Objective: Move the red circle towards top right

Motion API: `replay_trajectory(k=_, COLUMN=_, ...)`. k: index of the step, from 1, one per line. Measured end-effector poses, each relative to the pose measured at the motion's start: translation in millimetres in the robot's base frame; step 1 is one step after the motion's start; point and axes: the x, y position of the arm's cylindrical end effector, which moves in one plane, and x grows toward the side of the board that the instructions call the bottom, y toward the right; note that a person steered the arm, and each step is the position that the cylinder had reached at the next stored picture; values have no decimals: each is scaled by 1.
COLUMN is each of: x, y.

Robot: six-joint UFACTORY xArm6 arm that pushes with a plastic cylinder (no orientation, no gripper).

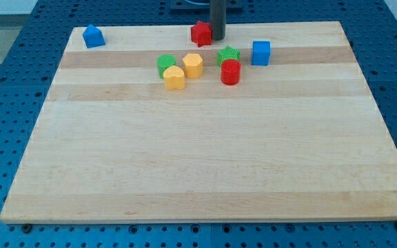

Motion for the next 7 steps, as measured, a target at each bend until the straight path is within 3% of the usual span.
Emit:
replay_trajectory(k=2, x=3, y=123)
replay_trajectory(k=3, x=21, y=183)
replay_trajectory(k=4, x=66, y=220)
replay_trajectory(k=5, x=119, y=223)
replay_trajectory(k=7, x=142, y=136)
